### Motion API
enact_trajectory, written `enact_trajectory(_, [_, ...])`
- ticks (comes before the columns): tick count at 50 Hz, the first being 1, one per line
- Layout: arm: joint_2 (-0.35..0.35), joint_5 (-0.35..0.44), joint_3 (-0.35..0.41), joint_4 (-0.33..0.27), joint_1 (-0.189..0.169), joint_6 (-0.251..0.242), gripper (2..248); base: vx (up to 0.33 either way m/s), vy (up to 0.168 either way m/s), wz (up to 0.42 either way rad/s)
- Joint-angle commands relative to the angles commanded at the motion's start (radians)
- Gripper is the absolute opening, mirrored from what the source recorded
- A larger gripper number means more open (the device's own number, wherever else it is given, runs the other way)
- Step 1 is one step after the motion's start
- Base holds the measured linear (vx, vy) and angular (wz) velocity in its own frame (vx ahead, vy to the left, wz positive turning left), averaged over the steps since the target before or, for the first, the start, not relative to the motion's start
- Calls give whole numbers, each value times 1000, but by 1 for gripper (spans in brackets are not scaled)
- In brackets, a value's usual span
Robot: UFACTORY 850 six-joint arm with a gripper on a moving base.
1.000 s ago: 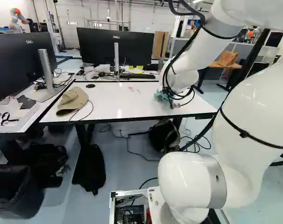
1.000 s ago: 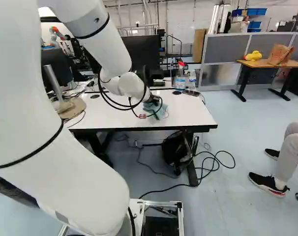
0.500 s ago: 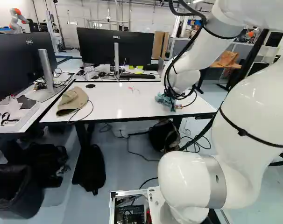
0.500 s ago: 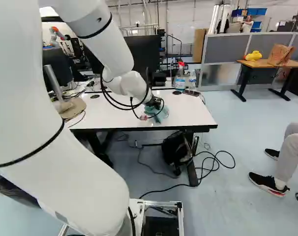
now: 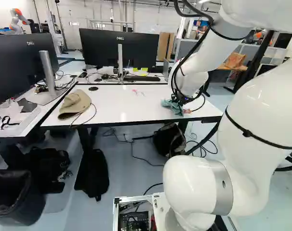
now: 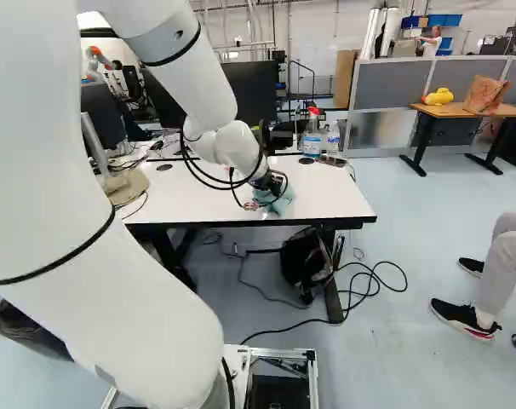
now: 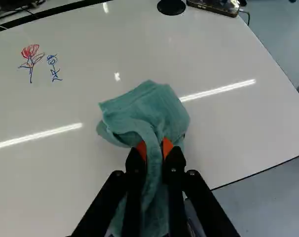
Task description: Clean the table with the green towel
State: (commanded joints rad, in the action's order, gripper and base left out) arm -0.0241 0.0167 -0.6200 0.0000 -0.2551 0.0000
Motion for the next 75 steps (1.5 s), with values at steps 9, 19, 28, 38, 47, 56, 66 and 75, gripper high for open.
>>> enact_trajectory(9, [7,-34,-7,0,-10,0,55,0,0,0])
enact_trajectory(19, [15,-44,-15,0,-21,0,55,0,0,0])
enact_trajectory(28, [22,-44,-22,0,-31,0,55,0,0,0])
enact_trajectory(38, [30,-44,-31,0,-42,0,55,0,0,0])
enact_trajectory(47, [37,-44,-38,0,-51,0,55,0,0,0])
enact_trajectory(56, [44,-44,-45,0,-59,0,55,0,0,0])
enact_trajectory(66, [51,-44,-52,0,-67,0,55,0,0,0])
enact_trajectory(75, [77,-44,-63,0,-73,0,55,0,0,0])
